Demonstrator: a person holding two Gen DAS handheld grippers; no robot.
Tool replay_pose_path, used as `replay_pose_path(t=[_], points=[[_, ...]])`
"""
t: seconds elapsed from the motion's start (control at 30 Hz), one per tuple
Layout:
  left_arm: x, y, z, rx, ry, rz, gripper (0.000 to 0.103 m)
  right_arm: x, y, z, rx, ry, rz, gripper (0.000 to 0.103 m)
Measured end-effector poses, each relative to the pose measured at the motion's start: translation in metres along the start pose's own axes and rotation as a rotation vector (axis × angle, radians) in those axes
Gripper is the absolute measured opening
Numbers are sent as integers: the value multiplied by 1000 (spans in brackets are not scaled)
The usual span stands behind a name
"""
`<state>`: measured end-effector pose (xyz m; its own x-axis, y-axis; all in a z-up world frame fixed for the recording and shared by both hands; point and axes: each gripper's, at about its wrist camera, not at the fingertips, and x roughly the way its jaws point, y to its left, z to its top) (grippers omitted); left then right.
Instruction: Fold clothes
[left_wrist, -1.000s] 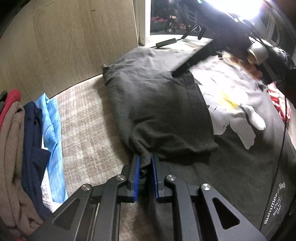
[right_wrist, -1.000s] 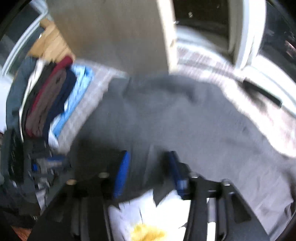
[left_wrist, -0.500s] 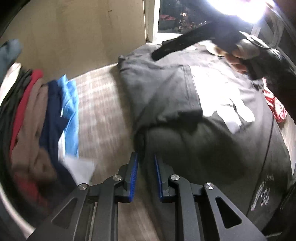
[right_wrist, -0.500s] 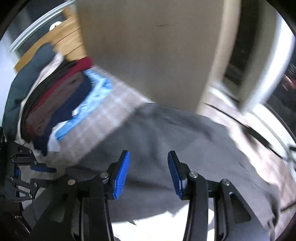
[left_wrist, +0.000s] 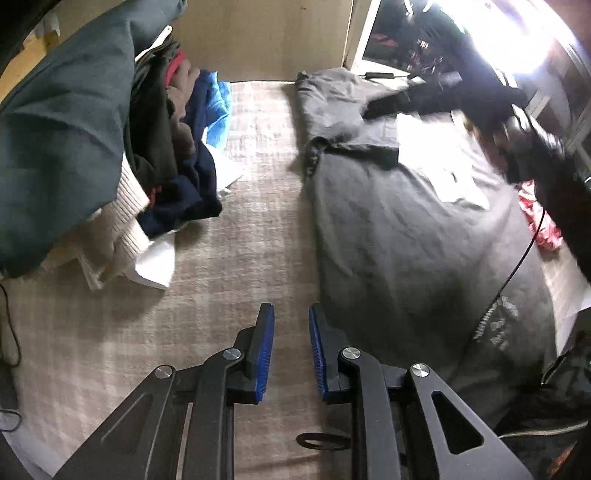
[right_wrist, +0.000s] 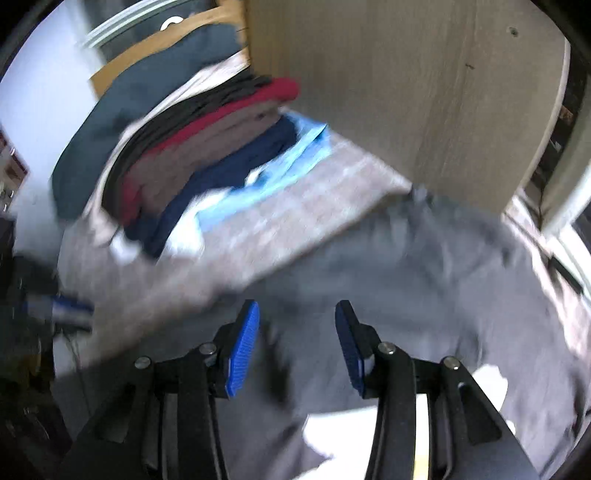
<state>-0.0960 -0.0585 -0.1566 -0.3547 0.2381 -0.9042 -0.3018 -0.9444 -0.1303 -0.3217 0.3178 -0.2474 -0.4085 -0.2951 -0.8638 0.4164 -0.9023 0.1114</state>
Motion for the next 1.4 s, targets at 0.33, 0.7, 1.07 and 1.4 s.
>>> replay_pose_path(t=[0.33,0.7,1.07,1.4], points=[[29,-21,128,117,-125,-48,21,23,-1,-27,-72,125,-46,18],[136,-35,200,207,32,-33,23,12,-15,-30,-54,101,-4,8],[108,-14,193,105,-21,-80,25,-14,-34,-33,11,79,23,40],[105,-53,138,239,39,-68,26,-26,-82,-3,194,-45,85,49]])
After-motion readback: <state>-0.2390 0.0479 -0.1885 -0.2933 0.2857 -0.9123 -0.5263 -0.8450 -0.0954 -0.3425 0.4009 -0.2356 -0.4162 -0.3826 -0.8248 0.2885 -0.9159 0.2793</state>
